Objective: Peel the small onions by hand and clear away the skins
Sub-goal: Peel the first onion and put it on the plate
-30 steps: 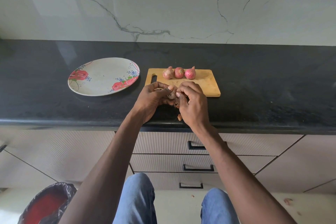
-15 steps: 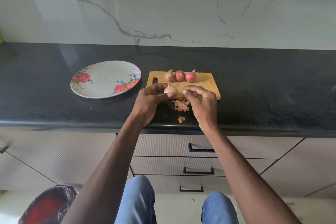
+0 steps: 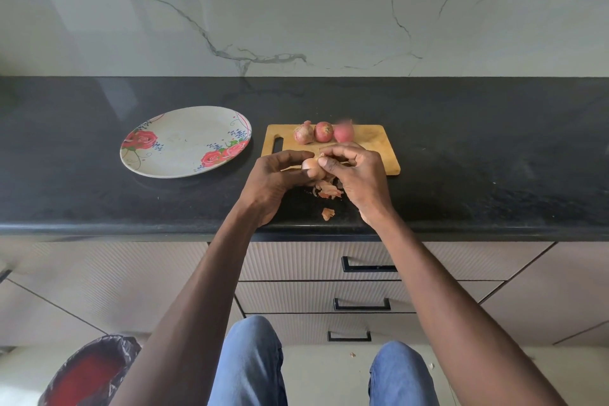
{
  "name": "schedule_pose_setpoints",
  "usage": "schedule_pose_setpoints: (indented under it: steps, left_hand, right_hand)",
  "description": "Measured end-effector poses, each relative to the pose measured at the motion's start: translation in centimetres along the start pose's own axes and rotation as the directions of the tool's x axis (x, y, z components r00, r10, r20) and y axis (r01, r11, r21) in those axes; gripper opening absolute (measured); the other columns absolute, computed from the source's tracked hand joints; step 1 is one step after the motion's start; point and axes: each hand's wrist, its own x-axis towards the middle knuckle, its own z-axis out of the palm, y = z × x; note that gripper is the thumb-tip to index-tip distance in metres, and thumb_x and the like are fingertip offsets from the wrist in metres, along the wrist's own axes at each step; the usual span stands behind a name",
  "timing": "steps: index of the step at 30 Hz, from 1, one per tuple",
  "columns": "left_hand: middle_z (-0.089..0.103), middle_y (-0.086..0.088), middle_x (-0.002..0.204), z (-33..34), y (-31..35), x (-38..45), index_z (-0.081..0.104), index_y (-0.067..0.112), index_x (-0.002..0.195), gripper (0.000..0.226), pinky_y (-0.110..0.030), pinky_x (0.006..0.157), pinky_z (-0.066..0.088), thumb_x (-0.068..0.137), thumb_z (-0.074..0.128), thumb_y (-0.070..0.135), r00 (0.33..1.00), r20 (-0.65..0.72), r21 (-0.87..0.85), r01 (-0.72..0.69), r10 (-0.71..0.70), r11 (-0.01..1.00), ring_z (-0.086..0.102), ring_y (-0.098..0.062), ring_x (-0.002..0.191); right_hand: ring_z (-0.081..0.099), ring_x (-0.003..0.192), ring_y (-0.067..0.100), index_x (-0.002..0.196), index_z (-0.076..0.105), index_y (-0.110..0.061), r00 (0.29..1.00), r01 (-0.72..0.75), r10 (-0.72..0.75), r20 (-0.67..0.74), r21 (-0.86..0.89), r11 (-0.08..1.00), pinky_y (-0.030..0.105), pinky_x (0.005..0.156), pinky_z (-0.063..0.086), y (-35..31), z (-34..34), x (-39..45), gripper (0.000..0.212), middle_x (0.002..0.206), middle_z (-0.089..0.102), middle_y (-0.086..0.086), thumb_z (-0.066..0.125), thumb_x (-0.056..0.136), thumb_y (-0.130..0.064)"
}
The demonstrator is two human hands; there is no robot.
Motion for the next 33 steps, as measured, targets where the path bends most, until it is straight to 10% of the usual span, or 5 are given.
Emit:
schedule_pose_setpoints:
  steps: [8, 14, 33]
  left_hand:
    - [0.071, -0.019, 0.112, 0.06, -0.06, 0.08, 0.072, 0.005, 0.107, 0.037, -0.038, 0.093, 0.058, 0.07, 0.078, 0.01, 1.0, 0.007, 0.022, -0.016, 0.016, 1.0, 0.071, -0.029, 0.097]
    - [0.073, -0.016, 0.108, -0.02, 0.02, 0.09, 0.069, 0.003, 0.111, 0.037, -0.036, 0.091, 0.059, 0.074, 0.075, 0.007, 1.0, 0.027, -0.002, -0.001, 0.001, 1.0, 0.071, -0.027, 0.097]
    - [0.07, -0.019, 0.105, -0.14, 0.03, 0.59, 0.057, 0.001, 0.119, 0.03, -0.032, 0.081, 0.062, 0.089, 0.065, 0.001, 1.0, 0.017, -0.161, 0.025, -0.022, 0.987, 0.072, -0.026, 0.092]
  right_hand:
    - [0.064, 0.076, -0.008, 0.096, 0.078, -0.004, 0.996, 0.012, -0.021, -0.09, -0.095, 0.995, 0.008, 0.071, 0.048, 0.07, 0.36, -0.38, 0.011, 0.081, 0.067, -0.015, 0.076, 0.088, -0.011]
    - [0.067, 0.089, 0.015, 0.095, 0.072, -0.011, 1.0, -0.022, 0.02, -0.015, -0.115, 0.993, 0.026, 0.079, 0.055, 0.13, 0.38, -0.21, 0.003, 0.091, 0.07, -0.002, 0.07, 0.093, -0.011]
    - [0.062, 0.081, 0.01, 0.098, 0.07, -0.009, 0.989, -0.14, 0.14, 0.041, 0.003, 0.99, 0.034, 0.076, 0.057, 0.08, 0.48, -0.22, 0.011, 0.088, 0.069, 0.0, 0.06, 0.099, -0.014]
